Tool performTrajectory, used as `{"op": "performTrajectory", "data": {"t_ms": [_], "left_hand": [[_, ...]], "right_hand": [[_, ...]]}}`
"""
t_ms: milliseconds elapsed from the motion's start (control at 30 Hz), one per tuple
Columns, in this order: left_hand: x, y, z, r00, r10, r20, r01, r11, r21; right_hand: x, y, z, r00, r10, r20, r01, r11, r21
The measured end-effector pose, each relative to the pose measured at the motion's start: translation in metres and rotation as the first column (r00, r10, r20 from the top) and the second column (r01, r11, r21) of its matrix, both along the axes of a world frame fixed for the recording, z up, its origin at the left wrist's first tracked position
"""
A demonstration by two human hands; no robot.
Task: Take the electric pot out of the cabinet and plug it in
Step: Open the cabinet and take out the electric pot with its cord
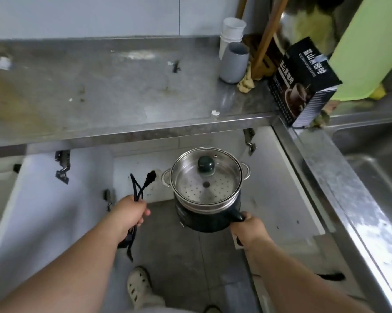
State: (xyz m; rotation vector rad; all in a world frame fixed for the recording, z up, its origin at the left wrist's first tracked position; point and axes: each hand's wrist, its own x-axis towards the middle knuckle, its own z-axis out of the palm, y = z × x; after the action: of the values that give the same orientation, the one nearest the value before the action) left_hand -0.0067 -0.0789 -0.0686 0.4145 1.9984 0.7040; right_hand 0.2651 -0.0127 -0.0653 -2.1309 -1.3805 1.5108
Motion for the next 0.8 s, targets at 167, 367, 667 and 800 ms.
{"op": "performTrajectory", "data": {"t_ms": [167,367,667,800], "left_hand": [[0.037,-0.015,0.051,0.997,0.079,-0.010,-0.077,0.987,0.138],[0.070,-0.018,0.130,0.996,0.082,-0.046,-0.064,0.951,0.303],[0.061,-0.009,0.255,0.980,0.175,-0.097,-0.093,0.829,0.552],[0.038,0.000,0.302,0.961,0.256,-0.103,-0.127,0.742,0.658]], "right_hand": [[0.038,-0.003,0.049,0.996,0.084,-0.012,-0.084,0.996,0.010],[0.067,0.003,0.123,0.983,0.181,-0.030,-0.174,0.972,0.161],[0.048,0.027,0.220,0.941,0.280,-0.188,-0.205,0.917,0.341],[0.016,0.040,0.246,0.908,0.317,-0.272,-0.210,0.909,0.360]]}}
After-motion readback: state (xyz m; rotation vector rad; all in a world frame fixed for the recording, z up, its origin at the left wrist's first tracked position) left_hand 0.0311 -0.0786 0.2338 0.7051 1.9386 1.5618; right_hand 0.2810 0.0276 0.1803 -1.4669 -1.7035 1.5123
